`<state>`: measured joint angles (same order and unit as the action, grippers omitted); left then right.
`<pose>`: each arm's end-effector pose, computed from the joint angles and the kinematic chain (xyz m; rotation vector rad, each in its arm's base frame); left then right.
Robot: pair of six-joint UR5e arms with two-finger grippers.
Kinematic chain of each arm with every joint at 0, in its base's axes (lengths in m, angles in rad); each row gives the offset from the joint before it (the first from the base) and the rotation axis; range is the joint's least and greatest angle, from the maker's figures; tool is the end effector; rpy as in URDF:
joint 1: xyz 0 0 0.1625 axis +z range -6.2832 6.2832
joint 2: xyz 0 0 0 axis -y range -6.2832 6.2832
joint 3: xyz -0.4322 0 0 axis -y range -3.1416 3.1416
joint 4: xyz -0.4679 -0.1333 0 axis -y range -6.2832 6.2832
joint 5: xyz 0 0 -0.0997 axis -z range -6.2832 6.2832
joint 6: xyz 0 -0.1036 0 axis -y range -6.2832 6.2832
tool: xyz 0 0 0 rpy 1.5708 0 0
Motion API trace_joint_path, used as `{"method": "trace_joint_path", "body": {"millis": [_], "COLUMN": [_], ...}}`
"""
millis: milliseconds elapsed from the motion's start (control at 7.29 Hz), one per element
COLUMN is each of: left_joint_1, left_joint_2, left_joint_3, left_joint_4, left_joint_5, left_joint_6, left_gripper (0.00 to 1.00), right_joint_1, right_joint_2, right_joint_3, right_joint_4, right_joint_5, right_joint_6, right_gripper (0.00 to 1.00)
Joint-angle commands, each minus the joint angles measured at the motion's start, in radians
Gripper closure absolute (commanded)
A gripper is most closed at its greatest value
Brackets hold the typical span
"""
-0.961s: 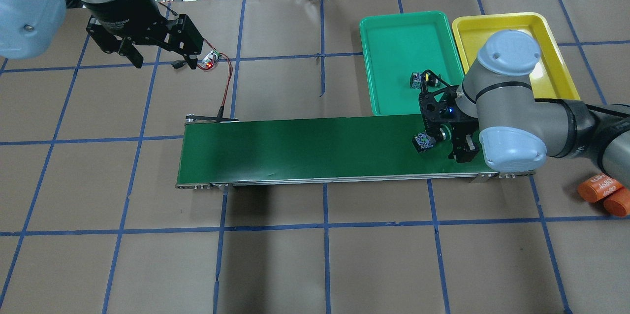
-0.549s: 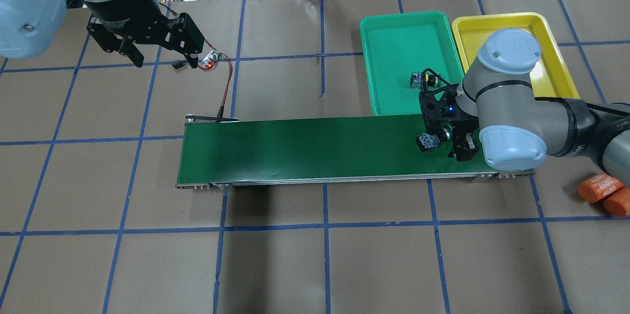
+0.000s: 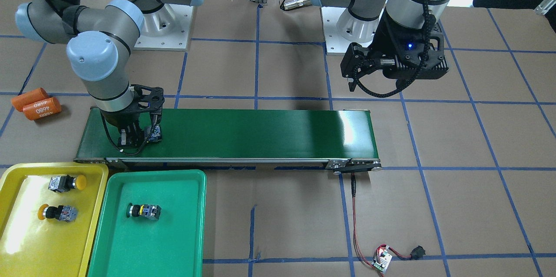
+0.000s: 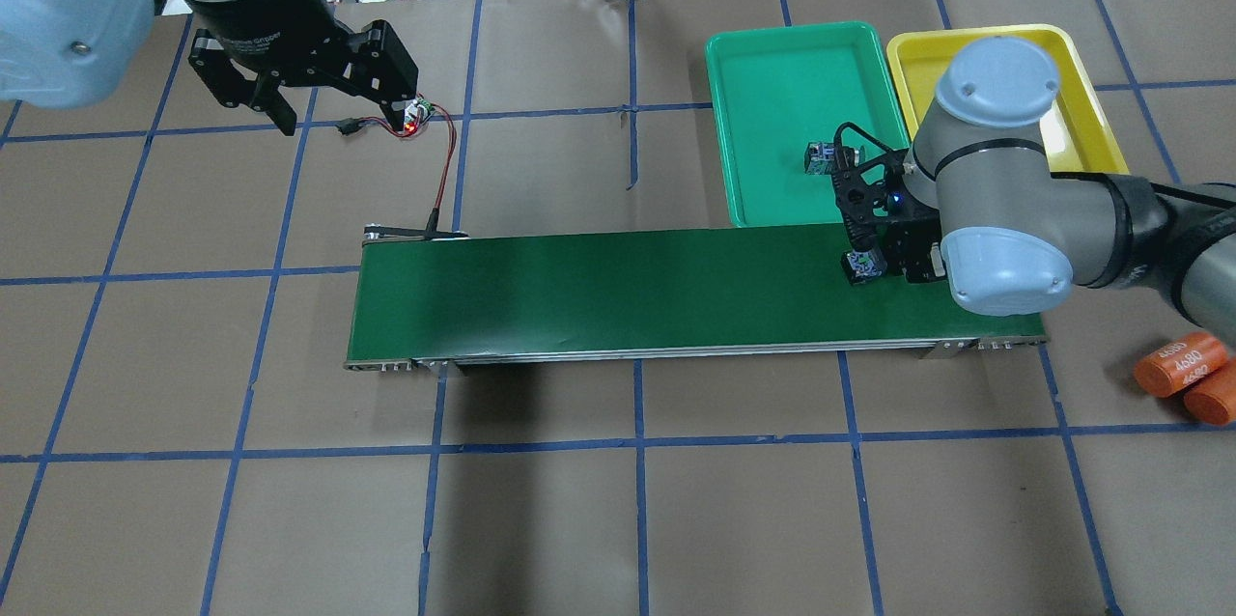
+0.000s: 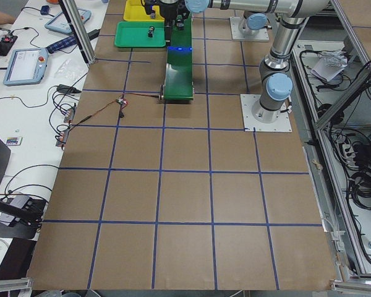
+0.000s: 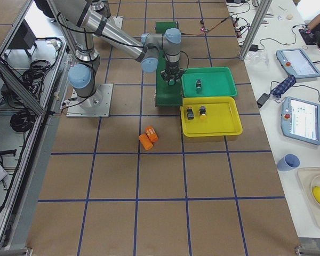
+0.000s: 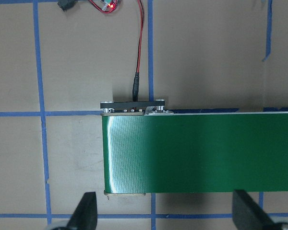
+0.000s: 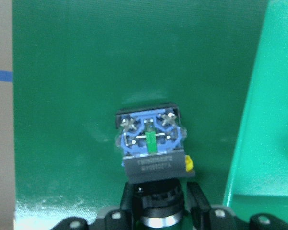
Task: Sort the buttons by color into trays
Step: 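Lower the green button into the green tray and open the right gripper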
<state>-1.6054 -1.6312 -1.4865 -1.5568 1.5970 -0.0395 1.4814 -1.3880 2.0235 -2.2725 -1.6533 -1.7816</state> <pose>-0.1512 -0.5925 0.5054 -0.0084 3.1162 -0.0605 0.0741 -0.5703 0.2133 2.2726 -2.0178 -0.0412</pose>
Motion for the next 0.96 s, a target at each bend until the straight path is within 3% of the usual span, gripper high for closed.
{"method": "trace_joint_path", "body": {"millis": [0, 412, 824], "left_joint_1": [-0.001, -0.002, -0.002], "left_joint_2": [-0.005, -0.004, -0.004], "left_joint_3": [0.0, 0.0, 0.0], "left_joint_4": [0.001, 0.009, 0.009], "left_joint_5": [-0.005, -0.005, -0.005], "left_joint_6": [0.0, 0.0, 0.0], "left_gripper": [0.0, 0.0, 0.0], "right_joint_1": [-0.044, -0.15, -0.075], "right_joint_2": [0.05, 0.154, 0.277], "right_joint_3": [-0.116, -0.308, -0.373], "right_joint_4": [0.005, 0.007, -0.016], "right_joint_5": [0.004, 0.015, 0.131], "right_joint_6": [0.002, 0.01, 0.034], "right_gripper": [1.0, 1.0, 1.0]}}
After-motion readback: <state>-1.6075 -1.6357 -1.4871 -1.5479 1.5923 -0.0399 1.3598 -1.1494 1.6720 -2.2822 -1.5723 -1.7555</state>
